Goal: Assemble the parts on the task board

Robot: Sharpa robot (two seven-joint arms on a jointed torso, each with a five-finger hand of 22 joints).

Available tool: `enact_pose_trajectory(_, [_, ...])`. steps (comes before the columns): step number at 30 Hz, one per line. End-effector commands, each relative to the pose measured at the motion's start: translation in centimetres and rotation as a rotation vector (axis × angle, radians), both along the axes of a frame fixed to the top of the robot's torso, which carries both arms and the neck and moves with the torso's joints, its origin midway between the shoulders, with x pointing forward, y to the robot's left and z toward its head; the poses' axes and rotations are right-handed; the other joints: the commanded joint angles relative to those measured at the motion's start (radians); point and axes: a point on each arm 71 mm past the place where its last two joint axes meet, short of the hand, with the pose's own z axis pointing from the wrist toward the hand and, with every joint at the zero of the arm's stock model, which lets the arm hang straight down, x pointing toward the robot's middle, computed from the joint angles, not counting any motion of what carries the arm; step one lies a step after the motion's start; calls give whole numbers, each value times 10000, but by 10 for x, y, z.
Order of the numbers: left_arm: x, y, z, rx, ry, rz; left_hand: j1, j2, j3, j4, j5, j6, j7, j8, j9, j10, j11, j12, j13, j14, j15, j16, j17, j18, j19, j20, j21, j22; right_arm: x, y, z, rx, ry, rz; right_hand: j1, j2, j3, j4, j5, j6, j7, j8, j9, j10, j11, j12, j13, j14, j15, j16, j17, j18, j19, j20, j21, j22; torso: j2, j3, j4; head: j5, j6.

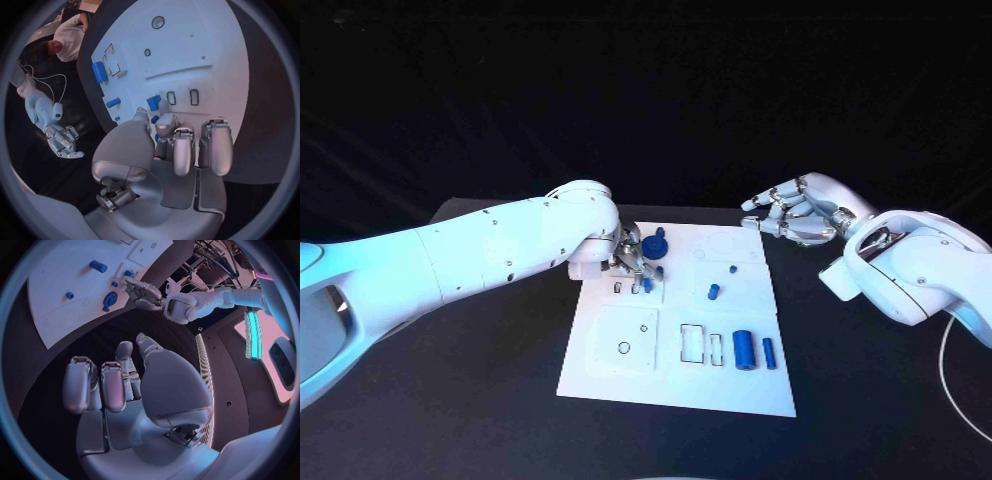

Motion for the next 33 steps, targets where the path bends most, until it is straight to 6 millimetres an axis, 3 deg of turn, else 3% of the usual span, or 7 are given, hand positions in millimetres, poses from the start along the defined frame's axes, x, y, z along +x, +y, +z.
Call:
enact_pose_trajectory(1, [-1, -1, -1, 182, 162, -161, 125, 6, -18, -47, 16, -53, -9, 35, 34, -32, 17, 47, 25, 1051, 48, 24, 2635, -155, 257, 25, -52, 999, 0, 0, -1, -104, 51, 87, 37, 73, -44, 31, 59, -17, 34, 37, 11, -65, -9, -61, -18, 463, 22, -59, -10, -73, -52, -11, -55, -10, 4, 9, -4, 8, -21])
enact_pose_trajectory(22, [-1, -5, -4, 336, 255, -319, 515, 83, 39, -126, 18, -48, -28, 54, 178, 41, 0, 133, 135, 1051, 37, 24, 2635, -165, 286, 22, -24, 1061, 0, 2, -2, -163, 136, 103, 51, 97, -44, 39, 93, -13, 33, 41, 14, -34, -11, -28, 3, 467, 20, -55, 2, -77, -41, -12, -47, 10, 10, 9, -2, 4, -72])
enact_pose_trajectory(28, [-1, -5, -5, 300, 281, -271, 827, 186, 182, -225, 20, -77, -31, 36, 258, 23, -4, 108, 124, 1051, 32, 24, 2635, -162, 280, 17, -39, 1053, 0, 2, -2, -187, 143, 98, 51, 97, -44, 39, 93, -13, 33, 41, 14, -34, -11, -28, 3, 467, 20, -55, 2, -77, -41, -12, -47, 10, 11, 10, -1, -2, -81])
enact_pose_trajectory(33, [-1, -6, -6, 146, 309, -201, 1488, 433, 643, -557, 23, -157, -64, -23, 332, -14, -35, 60, 101, 1051, 8, 24, 2635, -156, 269, 0, -59, 1043, 1, 2, -3, -208, 163, 104, 51, 97, -44, 39, 93, -13, 33, 41, 14, -34, -11, -28, 3, 467, 20, -55, 2, -77, -41, -12, -47, 10, 12, 9, 4, -8, -102])
